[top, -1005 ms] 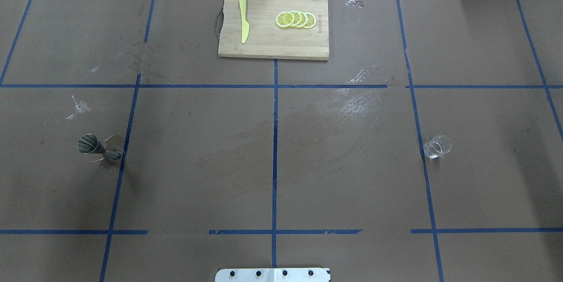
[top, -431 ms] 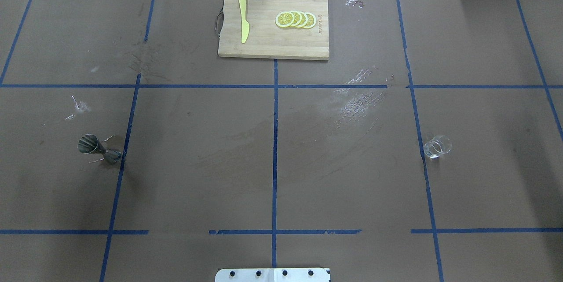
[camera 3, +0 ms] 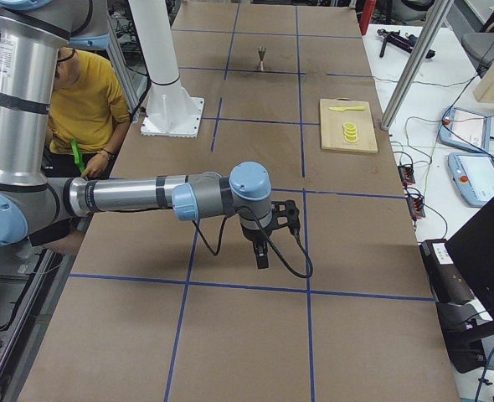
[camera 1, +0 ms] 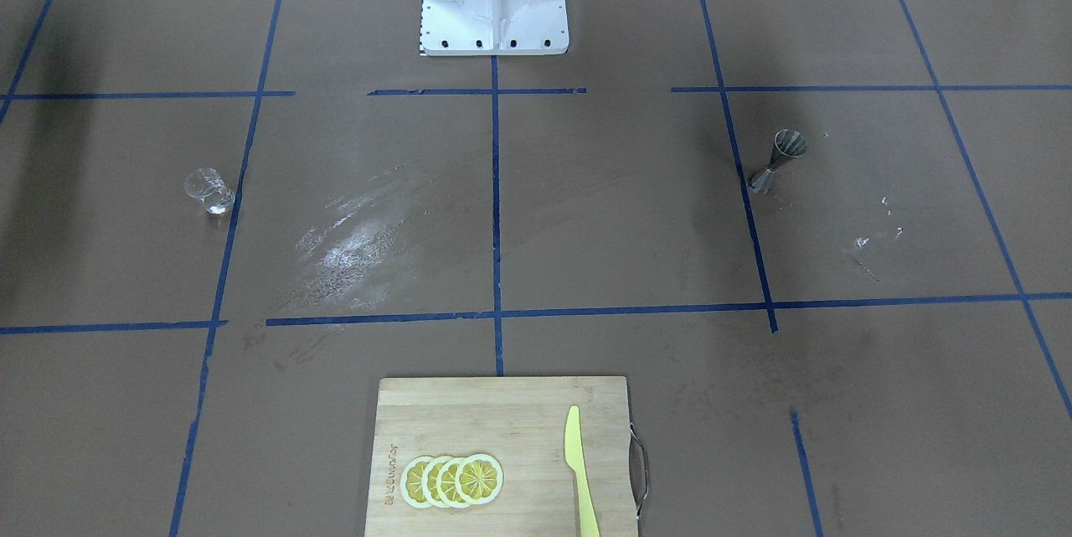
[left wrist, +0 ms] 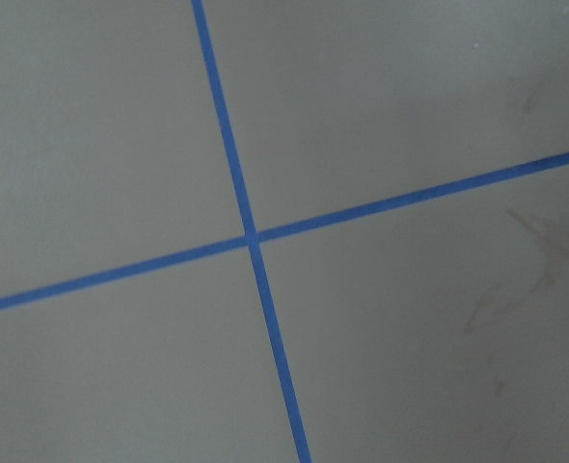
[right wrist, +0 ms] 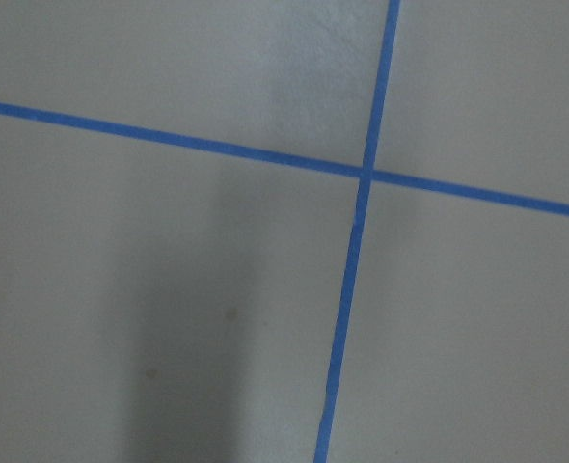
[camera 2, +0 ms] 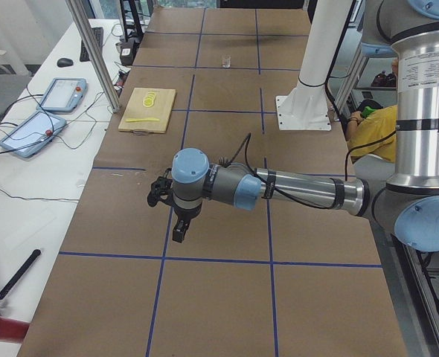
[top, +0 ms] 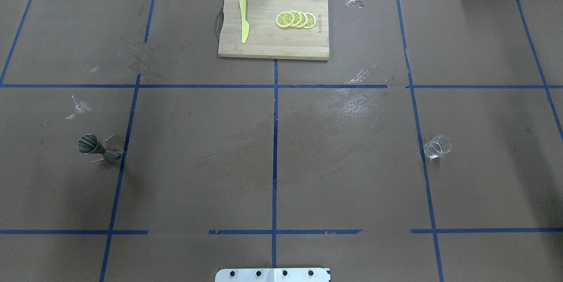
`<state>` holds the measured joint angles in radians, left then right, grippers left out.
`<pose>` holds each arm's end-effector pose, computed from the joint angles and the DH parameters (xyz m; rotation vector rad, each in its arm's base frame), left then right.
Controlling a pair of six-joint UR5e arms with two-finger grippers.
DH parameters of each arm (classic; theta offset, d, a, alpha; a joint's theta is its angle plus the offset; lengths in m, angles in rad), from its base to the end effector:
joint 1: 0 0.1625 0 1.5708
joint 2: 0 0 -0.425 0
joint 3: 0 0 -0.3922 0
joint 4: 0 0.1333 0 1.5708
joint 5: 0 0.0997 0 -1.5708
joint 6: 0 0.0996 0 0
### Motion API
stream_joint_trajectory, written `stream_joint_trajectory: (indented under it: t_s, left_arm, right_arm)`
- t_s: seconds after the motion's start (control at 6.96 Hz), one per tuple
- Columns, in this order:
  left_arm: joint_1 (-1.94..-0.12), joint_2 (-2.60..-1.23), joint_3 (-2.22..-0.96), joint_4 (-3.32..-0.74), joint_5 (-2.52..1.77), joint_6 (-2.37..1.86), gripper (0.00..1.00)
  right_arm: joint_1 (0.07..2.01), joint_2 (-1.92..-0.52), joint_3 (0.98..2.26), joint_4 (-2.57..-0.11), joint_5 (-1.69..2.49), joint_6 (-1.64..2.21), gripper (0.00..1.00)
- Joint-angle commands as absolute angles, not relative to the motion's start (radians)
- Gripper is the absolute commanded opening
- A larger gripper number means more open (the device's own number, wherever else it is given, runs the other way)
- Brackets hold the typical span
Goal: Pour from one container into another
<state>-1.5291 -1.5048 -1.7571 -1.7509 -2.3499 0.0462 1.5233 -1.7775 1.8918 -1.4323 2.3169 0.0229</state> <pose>-0.0434 -0.4798 0.5777 0.2871 0.7734 0.1999 0.0458 -0.4199 0.5796 0.2147 -0.7502 -0.1176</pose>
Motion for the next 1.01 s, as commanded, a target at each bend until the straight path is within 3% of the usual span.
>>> stream_joint_trajectory:
  t_s: [0.0,0.43,0.86]
  left_arm:
    - [-1.531,-1.513,-1.735,-1.897,-2.359,0.044,1.0]
    - [-1.529,-1.52,-1.683,-2.235,-2.359,0.041,1.0]
    - [-1.529,-1.525,-1.686,-2.365,-2.359,-0.017,1.0]
  right_arm:
    - [1.523,-1.73,1.878,-1.374,2.319,0.146,1.0]
    - [1.523,-1.733,1.876,-1.33,2.319,0.164,1.0]
    - [1.525,-1.739,1.87,-1.275,2.335,0.173,1.0]
